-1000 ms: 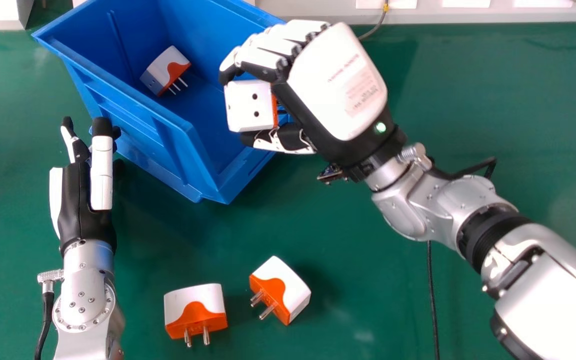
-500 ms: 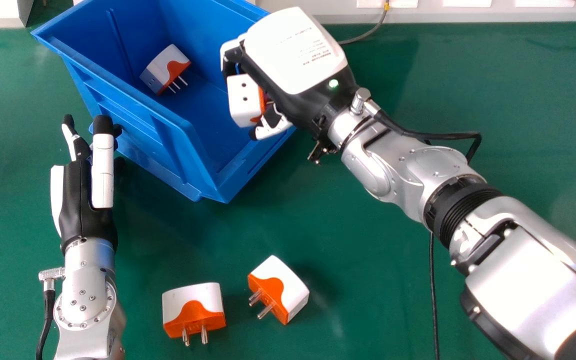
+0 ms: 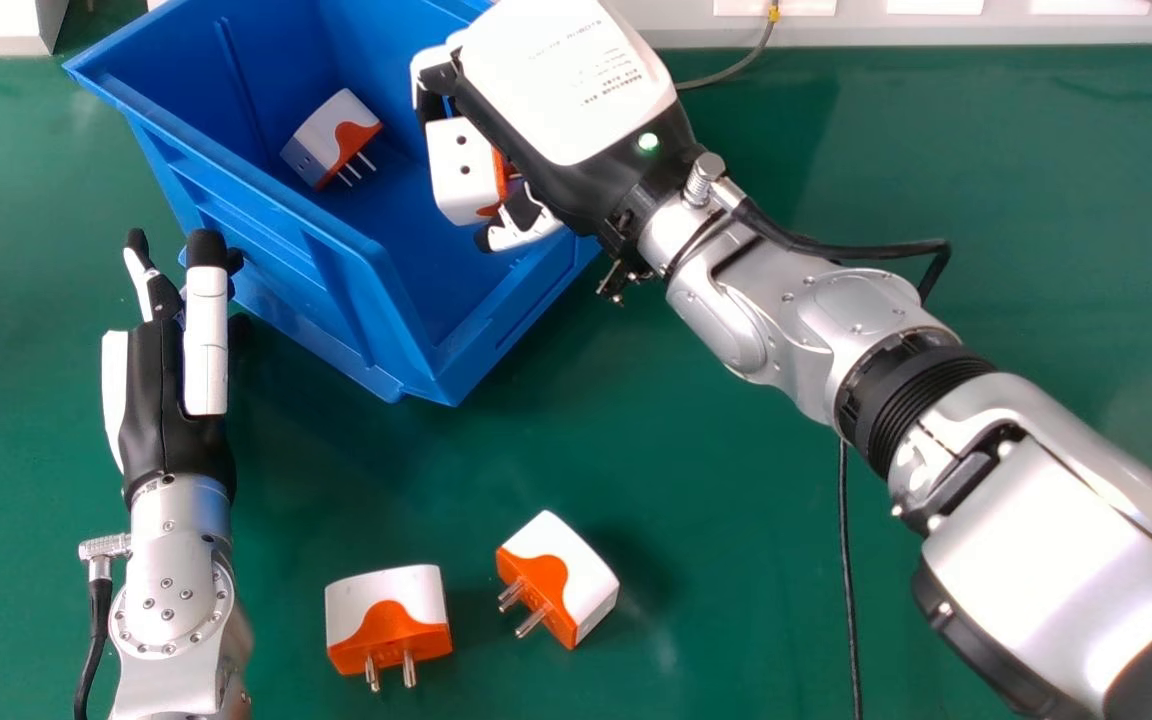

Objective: Pick all objects and put in blue box

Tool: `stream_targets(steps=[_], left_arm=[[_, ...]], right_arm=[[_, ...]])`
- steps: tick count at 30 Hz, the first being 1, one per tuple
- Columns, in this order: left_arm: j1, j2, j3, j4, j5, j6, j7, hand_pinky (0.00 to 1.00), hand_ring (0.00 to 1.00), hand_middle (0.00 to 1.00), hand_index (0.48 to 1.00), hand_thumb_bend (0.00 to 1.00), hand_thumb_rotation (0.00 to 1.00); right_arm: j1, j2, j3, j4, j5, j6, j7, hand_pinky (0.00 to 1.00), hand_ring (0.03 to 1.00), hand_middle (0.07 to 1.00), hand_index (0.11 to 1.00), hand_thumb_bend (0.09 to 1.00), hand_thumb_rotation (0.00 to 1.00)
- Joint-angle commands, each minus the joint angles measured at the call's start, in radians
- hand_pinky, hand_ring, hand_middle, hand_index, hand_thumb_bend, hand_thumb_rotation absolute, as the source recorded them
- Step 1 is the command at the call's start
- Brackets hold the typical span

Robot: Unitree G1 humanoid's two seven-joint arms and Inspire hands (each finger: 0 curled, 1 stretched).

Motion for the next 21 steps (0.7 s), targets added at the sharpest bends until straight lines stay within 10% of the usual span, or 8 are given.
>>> stream_targets(steps=[1, 8, 21], left_arm=[[-0.011, 0.001, -0.004, 0.007, 0.004, 0.002, -0.002, 0.86, 0.91, 0.87, 0.942, 0.94, 1.00], [-0.012, 0.001, -0.004, 0.011, 0.004, 0.001, -0.003, 0.86, 0.91, 0.87, 0.943, 0.94, 1.00], [-0.008, -0.003, -0.006, 0.004, 0.007, 0.002, 0.004, 0.86, 0.91, 0.87, 0.943, 0.95, 1.00]], right_arm=[[-0.062, 0.007, 0.004, -0.018, 0.002, 0.062, 0.071, 0.40, 0.538, 0.591, 0.538, 0.539, 0.00], [-0.054, 0.002, 0.026, -0.043, -0.010, 0.106, 0.047, 0.74, 0.849, 0.866, 0.843, 0.826, 0.15], [-0.037, -0.018, 0.042, -0.056, -0.009, 0.087, -0.021, 0.98, 0.990, 0.991, 0.990, 0.990, 0.26]])
